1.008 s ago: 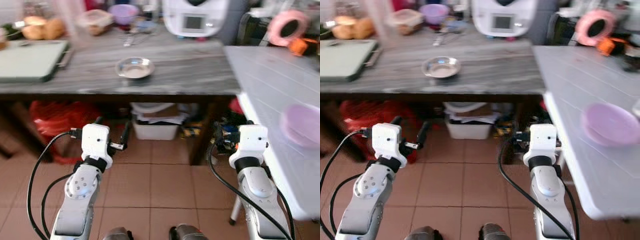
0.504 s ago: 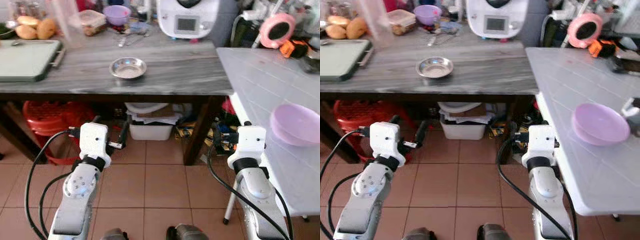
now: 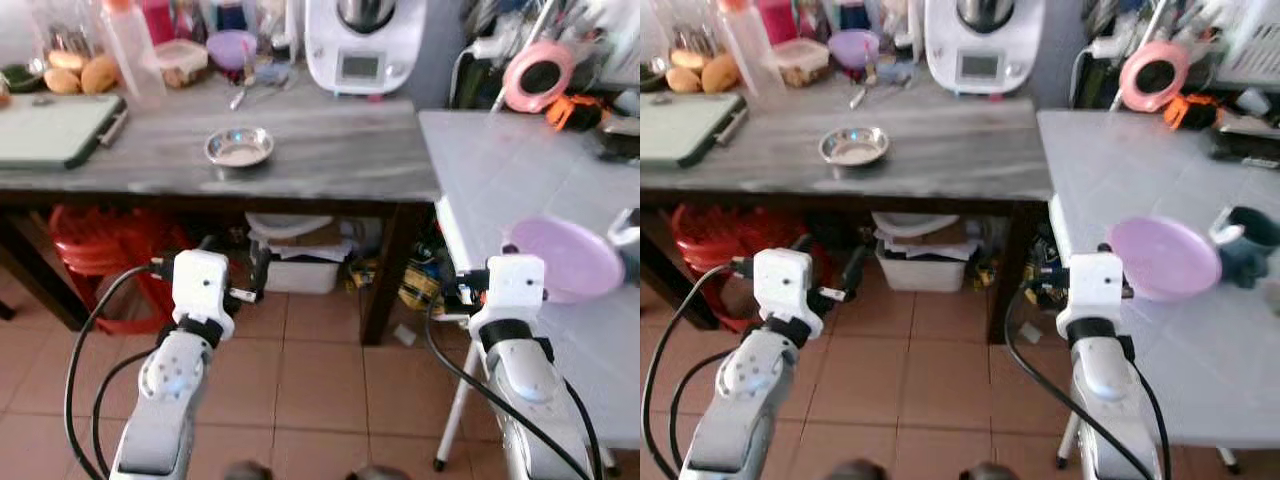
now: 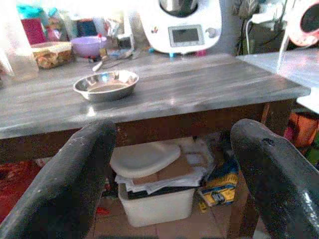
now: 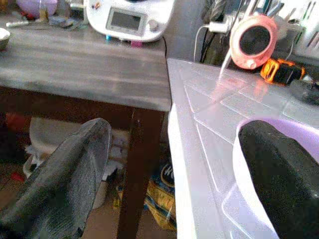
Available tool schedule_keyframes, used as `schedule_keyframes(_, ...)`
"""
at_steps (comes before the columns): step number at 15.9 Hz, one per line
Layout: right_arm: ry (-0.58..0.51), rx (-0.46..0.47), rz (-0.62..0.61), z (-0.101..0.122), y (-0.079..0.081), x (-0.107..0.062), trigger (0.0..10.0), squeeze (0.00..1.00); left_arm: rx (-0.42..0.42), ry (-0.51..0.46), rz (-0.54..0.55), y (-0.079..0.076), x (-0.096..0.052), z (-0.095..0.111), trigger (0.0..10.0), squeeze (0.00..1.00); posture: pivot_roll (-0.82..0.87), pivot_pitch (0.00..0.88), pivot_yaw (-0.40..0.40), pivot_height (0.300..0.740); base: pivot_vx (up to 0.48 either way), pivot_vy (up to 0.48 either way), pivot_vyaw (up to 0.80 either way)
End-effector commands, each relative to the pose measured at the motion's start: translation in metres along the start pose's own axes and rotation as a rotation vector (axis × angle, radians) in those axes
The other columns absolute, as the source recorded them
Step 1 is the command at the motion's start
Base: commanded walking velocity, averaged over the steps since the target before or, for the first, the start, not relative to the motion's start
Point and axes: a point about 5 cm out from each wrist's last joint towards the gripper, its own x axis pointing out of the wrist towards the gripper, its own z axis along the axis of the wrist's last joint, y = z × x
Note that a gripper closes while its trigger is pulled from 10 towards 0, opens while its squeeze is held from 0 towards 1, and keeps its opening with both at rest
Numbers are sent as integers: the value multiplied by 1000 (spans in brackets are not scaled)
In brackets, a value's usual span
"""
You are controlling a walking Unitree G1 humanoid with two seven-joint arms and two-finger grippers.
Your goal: Setting the table
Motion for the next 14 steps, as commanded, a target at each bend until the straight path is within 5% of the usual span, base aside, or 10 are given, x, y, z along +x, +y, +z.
schedule_keyframes(1,-19,6,11,5,2,1,10000,0,6,-2,10,4,-1,2,10000,0,0,23,-2,740,0,-315,0)
schedule_keyframes(6,-55,-32,7,10,1,2,10000,0,3,-4,12,3,-1,2,10000,0,1,24,-4,740,0,-313,0)
schedule_keyframes(8,-152,-129,-19,26,-2,4,10000,0,5,-6,12,4,-1,2,10000,0,2,24,-3,740,0,-442,0)
schedule_keyframes(14,-134,-109,-17,23,-1,4,10000,0,1,-9,24,5,-1,4,10000,0,7,32,-1,740,0,-161,0)
